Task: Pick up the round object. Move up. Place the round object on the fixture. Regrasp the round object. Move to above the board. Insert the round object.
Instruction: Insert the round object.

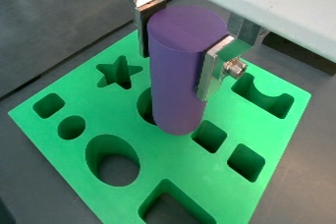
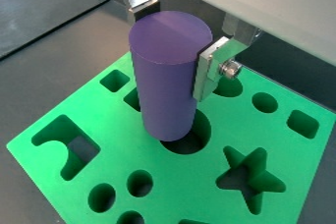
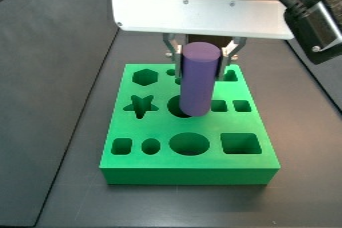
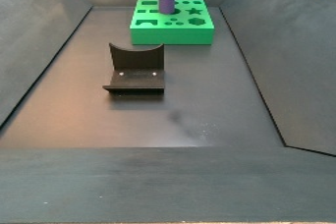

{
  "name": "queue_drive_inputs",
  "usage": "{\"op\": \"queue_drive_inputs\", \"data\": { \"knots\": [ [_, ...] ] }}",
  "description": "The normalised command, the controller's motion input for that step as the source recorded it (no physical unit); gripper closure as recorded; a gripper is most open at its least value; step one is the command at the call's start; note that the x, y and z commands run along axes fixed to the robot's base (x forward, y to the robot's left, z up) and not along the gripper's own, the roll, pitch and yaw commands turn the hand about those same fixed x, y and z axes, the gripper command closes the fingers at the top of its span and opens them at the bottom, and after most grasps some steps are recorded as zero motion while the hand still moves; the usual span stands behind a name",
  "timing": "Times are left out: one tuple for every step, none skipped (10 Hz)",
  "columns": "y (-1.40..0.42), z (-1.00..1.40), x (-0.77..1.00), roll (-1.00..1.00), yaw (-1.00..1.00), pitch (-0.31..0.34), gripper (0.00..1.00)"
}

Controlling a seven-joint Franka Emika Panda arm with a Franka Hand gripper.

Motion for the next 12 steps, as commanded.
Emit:
{"op": "queue_drive_inputs", "data": {
  "knots": [
    [0.00, -0.34, -0.35, 0.00, 0.02, -0.099, 1.00],
    [0.00, -0.27, -0.31, 0.00, 0.00, -0.106, 1.00],
    [0.00, 0.00, -0.05, 0.00, 0.00, -0.001, 1.00],
    [0.00, -0.19, -0.10, 0.00, 0.00, -0.034, 1.00],
    [0.00, -0.41, -0.03, 0.04, 0.00, -0.034, 1.00],
    [-0.13, -0.82, 0.00, 0.15, 0.00, 0.000, 1.00],
    [-0.17, -0.94, 0.04, 0.20, 0.02, 0.000, 1.00],
    [-0.17, -0.95, 0.07, 0.20, 0.02, 0.000, 1.00],
    [-0.14, -0.92, 0.08, 0.22, 0.02, 0.000, 1.00],
    [-0.12, -0.79, 0.17, 0.27, 0.02, 0.000, 1.00],
    [0.00, 0.00, 0.00, 0.00, 0.00, 0.007, 1.00],
    [0.00, 0.00, 0.00, 0.00, 0.00, 0.000, 1.00]
  ]
}}
